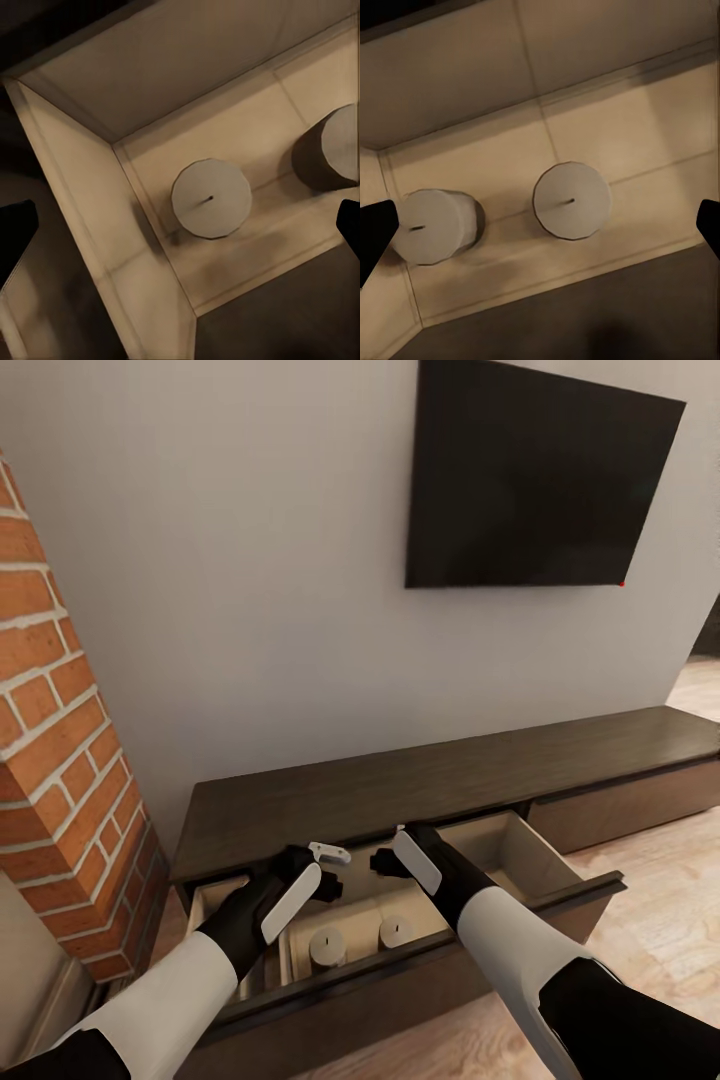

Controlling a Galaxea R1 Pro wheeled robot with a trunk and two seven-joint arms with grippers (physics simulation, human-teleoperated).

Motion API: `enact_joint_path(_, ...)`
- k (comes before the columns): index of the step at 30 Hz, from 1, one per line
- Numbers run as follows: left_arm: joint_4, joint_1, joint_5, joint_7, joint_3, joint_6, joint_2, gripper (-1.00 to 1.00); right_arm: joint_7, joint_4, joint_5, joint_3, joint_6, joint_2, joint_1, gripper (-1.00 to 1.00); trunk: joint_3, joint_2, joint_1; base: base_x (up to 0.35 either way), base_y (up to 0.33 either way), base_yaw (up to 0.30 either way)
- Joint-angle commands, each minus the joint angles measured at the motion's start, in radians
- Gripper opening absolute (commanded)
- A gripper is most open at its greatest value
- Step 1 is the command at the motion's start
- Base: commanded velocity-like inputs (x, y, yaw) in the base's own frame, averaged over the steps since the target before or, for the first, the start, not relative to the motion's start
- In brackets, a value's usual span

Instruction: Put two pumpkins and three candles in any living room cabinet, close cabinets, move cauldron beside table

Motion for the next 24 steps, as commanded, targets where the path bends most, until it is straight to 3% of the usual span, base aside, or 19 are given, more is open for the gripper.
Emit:
enact_joint_path(1, -0.001, -0.001, 0.011, 0.01, -0.003, 0.001, 0.0, 1.0, -0.009, 0.0, -0.009, 0.003, 0.001, 0.0, -0.001, 1.0, 0.003, 0.0, -0.001, 0.0, 0.0, 0.0)
enact_joint_path(9, 0.0, 0.001, 0.013, 0.012, -0.001, 0.002, 0.004, 1.0, -0.009, 0.0, -0.009, 0.003, 0.001, 0.0, -0.001, 1.0, 0.033, 0.006, -0.006, -0.028, 0.0, 0.0)
enact_joint_path(15, -0.004, 0.004, 0.014, 0.011, 0.0, 0.008, 0.007, 1.0, -0.009, 0.0, -0.009, 0.002, 0.001, 0.0, -0.001, 1.0, 0.052, 0.048, -0.029, -0.171, 0.0, 0.0)
enact_joint_path(24, -0.014, 0.005, 0.015, 0.007, -0.001, 0.012, 0.009, 1.0, -0.009, 0.002, -0.009, 0.002, -0.024, 0.0, 0.0, 1.0, 0.08, 0.111, -0.064, -0.033, 0.0, 0.0)
